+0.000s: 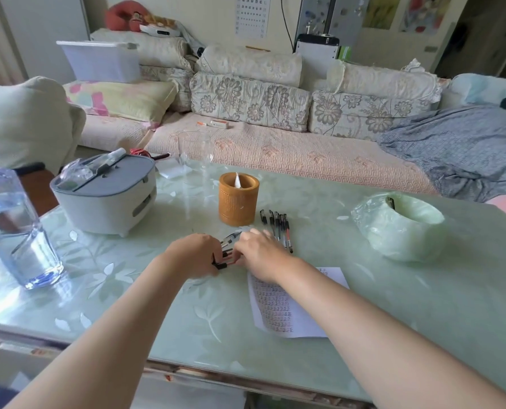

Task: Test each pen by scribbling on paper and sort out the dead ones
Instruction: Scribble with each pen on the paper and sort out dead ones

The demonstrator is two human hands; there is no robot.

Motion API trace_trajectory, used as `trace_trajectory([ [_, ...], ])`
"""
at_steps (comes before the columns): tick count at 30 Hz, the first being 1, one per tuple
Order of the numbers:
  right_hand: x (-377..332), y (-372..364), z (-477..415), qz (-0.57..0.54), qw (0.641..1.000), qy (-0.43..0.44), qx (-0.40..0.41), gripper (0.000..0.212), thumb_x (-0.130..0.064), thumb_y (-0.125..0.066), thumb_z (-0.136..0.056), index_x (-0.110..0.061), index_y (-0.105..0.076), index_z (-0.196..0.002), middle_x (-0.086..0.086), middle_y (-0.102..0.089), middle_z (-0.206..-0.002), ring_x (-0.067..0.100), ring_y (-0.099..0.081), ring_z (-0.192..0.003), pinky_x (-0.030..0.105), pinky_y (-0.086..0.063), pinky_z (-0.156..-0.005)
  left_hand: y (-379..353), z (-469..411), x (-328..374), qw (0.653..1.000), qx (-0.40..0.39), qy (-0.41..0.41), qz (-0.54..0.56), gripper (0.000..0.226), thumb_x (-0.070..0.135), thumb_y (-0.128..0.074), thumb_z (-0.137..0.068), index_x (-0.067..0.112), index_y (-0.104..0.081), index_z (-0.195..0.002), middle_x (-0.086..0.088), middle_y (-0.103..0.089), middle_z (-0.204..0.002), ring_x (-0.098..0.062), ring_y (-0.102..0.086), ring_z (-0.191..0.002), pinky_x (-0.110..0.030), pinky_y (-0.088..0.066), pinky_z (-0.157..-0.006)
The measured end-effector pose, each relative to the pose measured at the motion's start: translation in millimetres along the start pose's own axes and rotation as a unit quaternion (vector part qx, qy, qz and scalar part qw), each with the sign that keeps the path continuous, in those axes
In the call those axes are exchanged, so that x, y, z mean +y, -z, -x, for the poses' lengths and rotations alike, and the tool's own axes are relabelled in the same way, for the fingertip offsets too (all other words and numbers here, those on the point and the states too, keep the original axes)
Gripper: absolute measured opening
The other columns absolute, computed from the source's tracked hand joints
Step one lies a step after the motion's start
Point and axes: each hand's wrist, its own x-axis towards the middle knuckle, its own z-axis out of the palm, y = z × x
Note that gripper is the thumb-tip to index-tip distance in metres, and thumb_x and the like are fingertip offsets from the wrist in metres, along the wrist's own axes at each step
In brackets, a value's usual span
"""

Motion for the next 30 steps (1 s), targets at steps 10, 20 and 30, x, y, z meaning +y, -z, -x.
trace_trajectory([
  [10,27.2,29.4,56.8,-0.128,0.986,-0.101,0.029,0.008,-0.023,-0.047,-0.098,-0.022,-0.054,-0.102,-0.006,-0.055,-0.102,0.017,-0.052,-0.096,0.032,-0.042,-0.082,19.2,5.0,39.0,0.995,-0.024,-0.02,0.092,0.023,0.027,-0.056,-0.09,0.023,-0.07,-0.072,0.009,-0.065,-0.07,-0.011,-0.056,-0.063,-0.028,-0.044,-0.059],
  [20,55.0,40.6,121.9,-0.158,0.977,-0.136,0.032,0.022,-0.03,-0.048,-0.099,-0.022,-0.066,-0.11,-0.004,-0.06,-0.101,0.016,-0.056,-0.094,0.035,-0.046,-0.081,8.4,-0.7,104.0,0.98,0.023,-0.133,0.144,0.014,0.037,-0.068,-0.086,0.027,-0.073,-0.095,0.008,-0.069,-0.088,-0.013,-0.064,-0.081,-0.033,-0.055,-0.076],
  [30,72.1,25.2,151.8,-0.153,0.975,-0.15,0.052,0.018,-0.031,-0.051,-0.095,-0.025,-0.06,-0.109,-0.005,-0.065,-0.107,0.018,-0.059,-0.094,0.03,-0.041,-0.074,-12.4,-4.0,131.2,0.967,0.027,-0.13,0.216,0.006,0.027,-0.069,-0.086,0.031,-0.066,-0.083,0.02,-0.07,-0.071,-0.005,-0.065,-0.067,-0.033,-0.057,-0.067],
])
